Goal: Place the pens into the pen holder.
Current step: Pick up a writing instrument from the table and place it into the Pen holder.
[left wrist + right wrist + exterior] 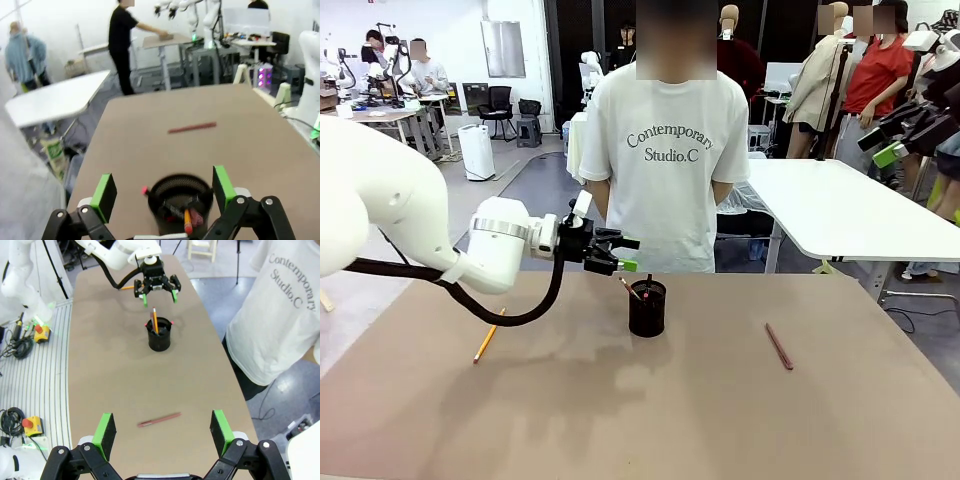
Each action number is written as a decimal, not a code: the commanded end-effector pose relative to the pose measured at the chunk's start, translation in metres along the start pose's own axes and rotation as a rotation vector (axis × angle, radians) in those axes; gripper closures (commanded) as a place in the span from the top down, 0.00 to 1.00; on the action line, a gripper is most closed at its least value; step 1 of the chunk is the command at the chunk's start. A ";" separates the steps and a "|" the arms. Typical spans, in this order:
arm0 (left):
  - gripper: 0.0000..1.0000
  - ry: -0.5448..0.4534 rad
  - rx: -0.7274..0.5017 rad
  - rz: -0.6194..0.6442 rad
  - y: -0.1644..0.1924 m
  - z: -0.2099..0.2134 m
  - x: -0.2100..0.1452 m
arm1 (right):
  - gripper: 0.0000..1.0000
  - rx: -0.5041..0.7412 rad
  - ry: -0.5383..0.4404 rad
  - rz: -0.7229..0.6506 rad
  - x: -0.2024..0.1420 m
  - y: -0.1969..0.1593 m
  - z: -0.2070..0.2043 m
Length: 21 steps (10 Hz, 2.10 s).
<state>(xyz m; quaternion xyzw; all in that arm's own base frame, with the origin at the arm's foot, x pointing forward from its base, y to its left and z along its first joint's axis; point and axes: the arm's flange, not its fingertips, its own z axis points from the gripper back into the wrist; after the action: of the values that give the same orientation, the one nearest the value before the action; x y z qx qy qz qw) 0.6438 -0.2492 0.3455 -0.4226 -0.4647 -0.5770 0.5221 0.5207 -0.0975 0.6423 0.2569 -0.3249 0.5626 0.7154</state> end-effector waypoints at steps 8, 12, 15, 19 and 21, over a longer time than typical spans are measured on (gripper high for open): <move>1.00 0.869 0.458 0.337 -0.093 0.118 0.105 | 1.00 0.001 -0.005 0.004 0.001 0.002 0.000; 1.00 0.876 0.538 0.455 -0.083 0.124 0.089 | 1.00 0.001 -0.005 0.004 0.001 0.002 0.000; 1.00 0.947 0.534 0.402 -0.093 0.135 0.085 | 1.00 0.001 -0.005 0.004 0.001 0.002 0.000; 1.00 1.025 0.778 0.643 -0.066 0.122 0.071 | 1.00 0.001 -0.005 0.004 0.001 0.002 0.000; 1.00 1.015 0.919 0.834 -0.054 0.124 0.055 | 1.00 0.001 -0.005 0.004 0.001 0.002 0.000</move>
<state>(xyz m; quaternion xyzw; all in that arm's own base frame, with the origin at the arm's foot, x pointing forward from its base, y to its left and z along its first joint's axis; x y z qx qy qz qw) 0.5734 -0.1244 0.4173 0.0036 -0.1835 -0.2685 0.9456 0.5206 -0.0978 0.6422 0.2569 -0.3249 0.5625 0.7156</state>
